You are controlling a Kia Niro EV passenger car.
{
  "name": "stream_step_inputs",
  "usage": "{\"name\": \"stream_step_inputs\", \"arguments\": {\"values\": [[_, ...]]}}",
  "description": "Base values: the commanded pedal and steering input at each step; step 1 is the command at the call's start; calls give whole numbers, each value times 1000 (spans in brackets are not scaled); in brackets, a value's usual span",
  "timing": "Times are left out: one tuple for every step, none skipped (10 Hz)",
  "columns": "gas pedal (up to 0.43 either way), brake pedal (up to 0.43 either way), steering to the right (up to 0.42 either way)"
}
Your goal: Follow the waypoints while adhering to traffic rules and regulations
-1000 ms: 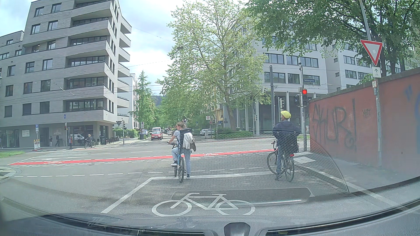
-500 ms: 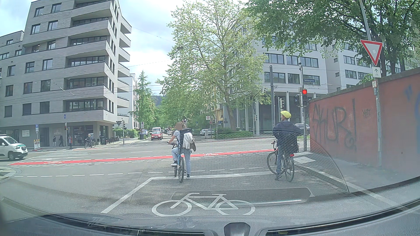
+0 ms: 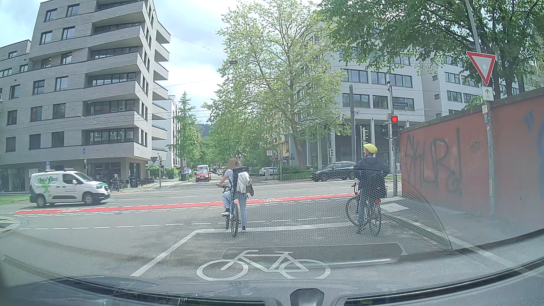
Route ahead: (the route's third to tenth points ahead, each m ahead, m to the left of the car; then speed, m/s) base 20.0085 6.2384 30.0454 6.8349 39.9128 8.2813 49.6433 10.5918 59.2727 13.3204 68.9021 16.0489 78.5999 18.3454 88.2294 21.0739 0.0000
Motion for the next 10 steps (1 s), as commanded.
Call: {"name": "stream_step_inputs", "arguments": {"values": [[0, 262, -16], [0, 262, -15], [0, 262, -15], [0, 262, -15], [0, 262, -16], [0, 262, -15], [0, 262, -16], [0, 262, -16], [0, 262, -15], [0, 262, -16]]}}
